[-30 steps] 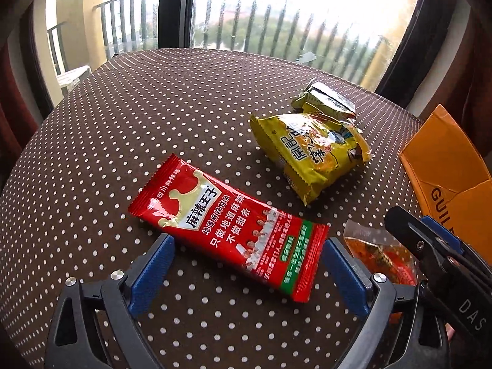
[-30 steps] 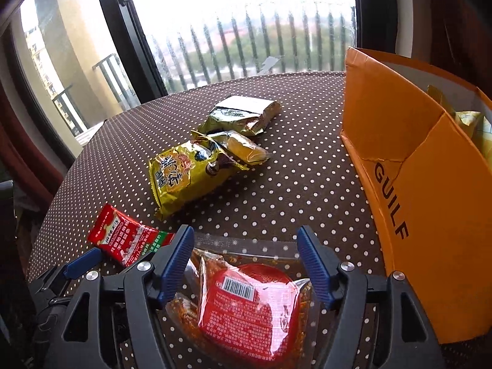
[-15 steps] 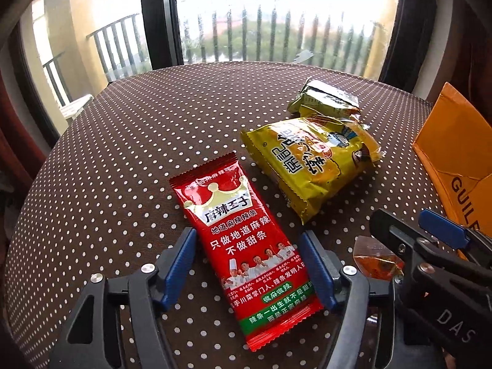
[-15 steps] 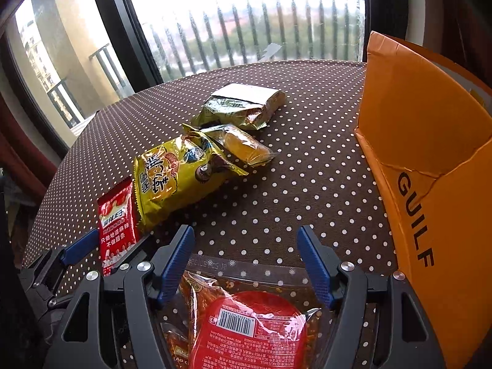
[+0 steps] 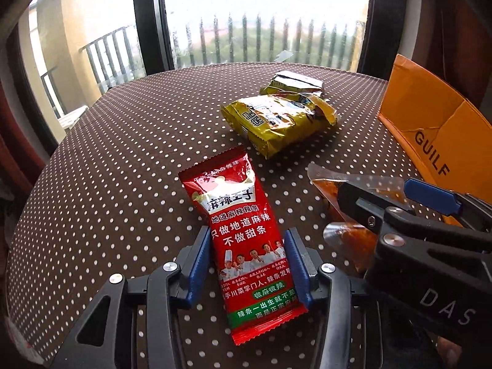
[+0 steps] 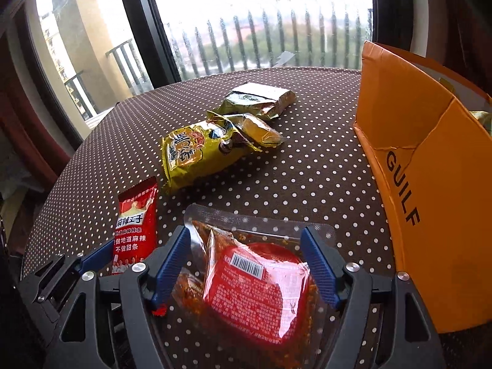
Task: Organize snacks
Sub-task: 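Grasp the red spicy strip bag with the left gripper while the right holds the tray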
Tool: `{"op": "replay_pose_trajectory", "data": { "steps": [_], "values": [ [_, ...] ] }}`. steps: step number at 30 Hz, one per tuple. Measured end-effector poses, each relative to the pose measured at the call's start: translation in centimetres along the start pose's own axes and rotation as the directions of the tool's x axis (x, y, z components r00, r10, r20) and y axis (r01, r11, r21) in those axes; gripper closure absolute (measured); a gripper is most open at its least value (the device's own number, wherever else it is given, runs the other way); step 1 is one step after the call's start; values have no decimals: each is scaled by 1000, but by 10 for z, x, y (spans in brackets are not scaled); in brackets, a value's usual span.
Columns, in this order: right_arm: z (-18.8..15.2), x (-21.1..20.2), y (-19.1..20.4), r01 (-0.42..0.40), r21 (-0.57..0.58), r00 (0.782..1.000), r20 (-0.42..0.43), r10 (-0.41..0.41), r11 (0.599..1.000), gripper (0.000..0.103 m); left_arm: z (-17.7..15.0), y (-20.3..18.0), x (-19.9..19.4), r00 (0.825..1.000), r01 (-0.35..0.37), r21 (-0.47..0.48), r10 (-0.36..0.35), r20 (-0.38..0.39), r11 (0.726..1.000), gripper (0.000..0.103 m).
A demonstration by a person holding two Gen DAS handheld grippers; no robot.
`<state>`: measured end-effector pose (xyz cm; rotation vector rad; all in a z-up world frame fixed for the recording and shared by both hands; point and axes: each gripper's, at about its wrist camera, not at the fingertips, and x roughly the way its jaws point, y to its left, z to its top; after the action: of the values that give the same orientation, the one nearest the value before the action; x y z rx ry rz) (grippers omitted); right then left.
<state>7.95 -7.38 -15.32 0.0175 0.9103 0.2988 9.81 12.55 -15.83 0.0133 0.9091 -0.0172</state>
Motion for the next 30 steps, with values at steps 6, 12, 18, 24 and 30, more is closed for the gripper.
{"op": "replay_pose_trajectory", "data": {
  "steps": [6,12,18,24,30],
  "values": [
    [-16,-5,3,-15,-58,1000,-3,15,998,19,-18,-16,-11,1000,10,19,-10,9,1000,55],
    [-23,9,3,-21,-80,999,-48,17,997,21,-20,-24,-12,1000,13,30,-13,12,999,55],
    [-17,12,-1,10,-64,999,-31,-12,998,24,-16,-24,-10,999,30,37,-31,10,999,55],
    [-9,8,-15,-23,38,999,-39,24,999,23,-14,-28,-11,999,31,45,-31,8,999,55],
    [-18,-12,-8,-26,-48,1000,-2,26,999,23,-26,-35,-21,999,36,53,-37,10,998,55]
  ]
}}
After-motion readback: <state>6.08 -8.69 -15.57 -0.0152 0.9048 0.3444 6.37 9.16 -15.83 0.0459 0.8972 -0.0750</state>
